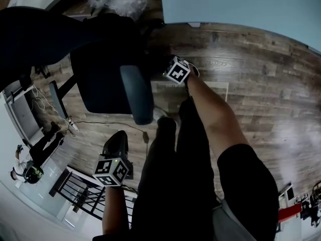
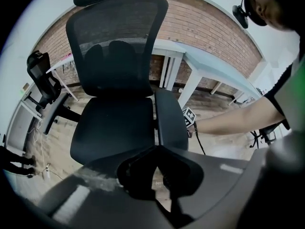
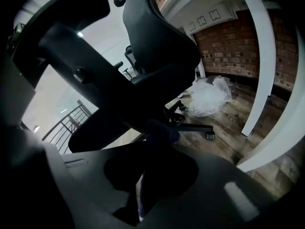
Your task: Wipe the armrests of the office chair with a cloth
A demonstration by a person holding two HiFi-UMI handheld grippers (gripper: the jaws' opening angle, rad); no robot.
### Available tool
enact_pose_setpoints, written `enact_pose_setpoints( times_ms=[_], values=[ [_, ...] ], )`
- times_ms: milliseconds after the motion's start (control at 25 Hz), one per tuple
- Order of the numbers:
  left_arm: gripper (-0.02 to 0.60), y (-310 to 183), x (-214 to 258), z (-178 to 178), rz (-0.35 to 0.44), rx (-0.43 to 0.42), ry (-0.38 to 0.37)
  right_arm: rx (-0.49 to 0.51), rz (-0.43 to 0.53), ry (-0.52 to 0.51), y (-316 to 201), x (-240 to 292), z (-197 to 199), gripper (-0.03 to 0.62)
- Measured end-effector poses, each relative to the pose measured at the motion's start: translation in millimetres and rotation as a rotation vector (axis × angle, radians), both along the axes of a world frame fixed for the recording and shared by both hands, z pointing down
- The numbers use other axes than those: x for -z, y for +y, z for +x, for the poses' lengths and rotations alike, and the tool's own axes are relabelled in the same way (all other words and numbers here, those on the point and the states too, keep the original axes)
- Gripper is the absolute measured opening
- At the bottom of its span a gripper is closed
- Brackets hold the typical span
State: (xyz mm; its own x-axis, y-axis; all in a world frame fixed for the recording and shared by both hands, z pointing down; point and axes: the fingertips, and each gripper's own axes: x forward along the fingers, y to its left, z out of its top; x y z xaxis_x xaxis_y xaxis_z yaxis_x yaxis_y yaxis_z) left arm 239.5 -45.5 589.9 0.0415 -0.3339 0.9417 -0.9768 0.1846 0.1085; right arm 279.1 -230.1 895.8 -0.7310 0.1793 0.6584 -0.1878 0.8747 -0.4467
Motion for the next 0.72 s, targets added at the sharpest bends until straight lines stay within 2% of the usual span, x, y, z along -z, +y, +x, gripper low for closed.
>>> enact_pose_setpoints(
  times_ms=[200, 400, 600, 720],
  values=[
    [0.005, -15.0, 10.2, 8.8, 0.021, -0.053, 0.011, 0.005, -0.022, -0.081, 29.7, 39.5, -8.3, 0.046],
    [0.005, -30.3, 32.2, 21.7, 0.07, -0.116, 0.033, 0.052, 0.022, -0.164, 56.1, 98.1, -13.5, 0.045],
    [0.006, -29.8, 49.9, 26.6, 0.116, -0.145, 0.061, -0.079, 0.016, -0.242, 53.6, 153.6, -4.0, 0.044],
    [0.005, -28.6, 59.5, 22.9, 0.153, -0.156, 0.073, -0.172, 0.068, -0.251, 41.8, 187.1, 7.7, 0.044]
  ],
)
